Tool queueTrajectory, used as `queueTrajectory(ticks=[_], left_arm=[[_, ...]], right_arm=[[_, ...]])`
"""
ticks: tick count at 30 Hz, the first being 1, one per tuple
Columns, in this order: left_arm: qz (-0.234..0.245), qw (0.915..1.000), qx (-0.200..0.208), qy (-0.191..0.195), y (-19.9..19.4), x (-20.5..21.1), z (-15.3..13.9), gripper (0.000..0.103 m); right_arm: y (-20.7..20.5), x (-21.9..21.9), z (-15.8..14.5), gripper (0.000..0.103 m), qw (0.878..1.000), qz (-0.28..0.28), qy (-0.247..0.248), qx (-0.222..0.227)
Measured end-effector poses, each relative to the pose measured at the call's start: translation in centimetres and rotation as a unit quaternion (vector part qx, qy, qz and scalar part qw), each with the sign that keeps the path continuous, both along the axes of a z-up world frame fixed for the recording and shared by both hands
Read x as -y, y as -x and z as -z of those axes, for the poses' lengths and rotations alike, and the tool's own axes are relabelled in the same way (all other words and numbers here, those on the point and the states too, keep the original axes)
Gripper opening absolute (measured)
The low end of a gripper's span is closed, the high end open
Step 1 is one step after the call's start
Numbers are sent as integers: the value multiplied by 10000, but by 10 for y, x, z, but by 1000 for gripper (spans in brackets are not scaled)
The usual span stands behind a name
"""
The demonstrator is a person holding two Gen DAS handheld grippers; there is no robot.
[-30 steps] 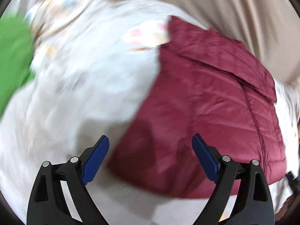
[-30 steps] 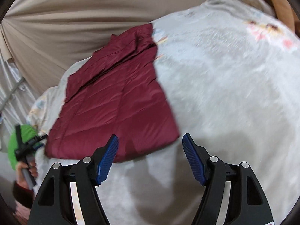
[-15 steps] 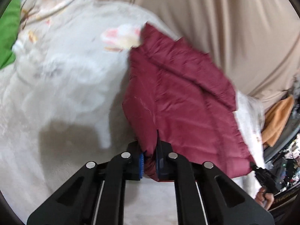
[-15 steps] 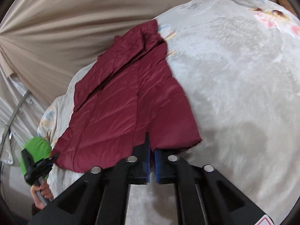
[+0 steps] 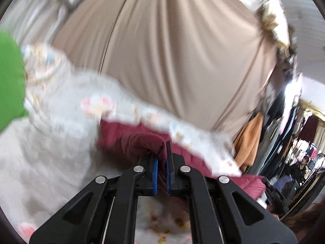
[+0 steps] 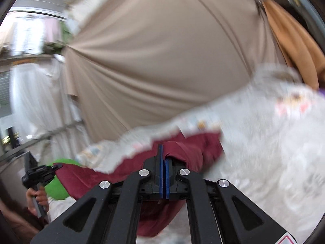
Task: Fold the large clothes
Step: 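Grasp the folded jacket edge with the left tool while the right tool grasps it too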
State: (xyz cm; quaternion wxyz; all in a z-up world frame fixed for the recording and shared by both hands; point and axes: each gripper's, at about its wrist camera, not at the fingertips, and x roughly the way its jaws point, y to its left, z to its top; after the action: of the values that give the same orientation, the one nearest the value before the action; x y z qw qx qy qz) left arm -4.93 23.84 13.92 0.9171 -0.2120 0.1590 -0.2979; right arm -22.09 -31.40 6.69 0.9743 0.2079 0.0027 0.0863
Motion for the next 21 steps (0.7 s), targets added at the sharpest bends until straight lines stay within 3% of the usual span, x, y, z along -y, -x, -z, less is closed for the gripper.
queueTrajectory(ticks=[3, 6, 10, 14, 21], left_arm=[[-14, 9991, 350, 246, 16, -7, -23, 5], [-49, 9995, 300, 41, 4, 3, -29, 5], [-214, 9982, -420, -382, -47, 23, -6, 5], [-487, 9880, -1115, -953, -115, 52, 38, 5], [-696, 9677, -1905, -1495, -199, 85, 107, 5]], right_arm=[[27, -7, -27, 2, 9983, 23, 190, 552], [21, -4, -38, 2, 9975, 23, 125, 689], [-37, 15, -21, 2, 9995, 176, -274, -58], [-107, 45, 11, 2, 9898, 191, -1021, -981], [-205, 56, 46, 2, 9706, 524, -842, -2194]])
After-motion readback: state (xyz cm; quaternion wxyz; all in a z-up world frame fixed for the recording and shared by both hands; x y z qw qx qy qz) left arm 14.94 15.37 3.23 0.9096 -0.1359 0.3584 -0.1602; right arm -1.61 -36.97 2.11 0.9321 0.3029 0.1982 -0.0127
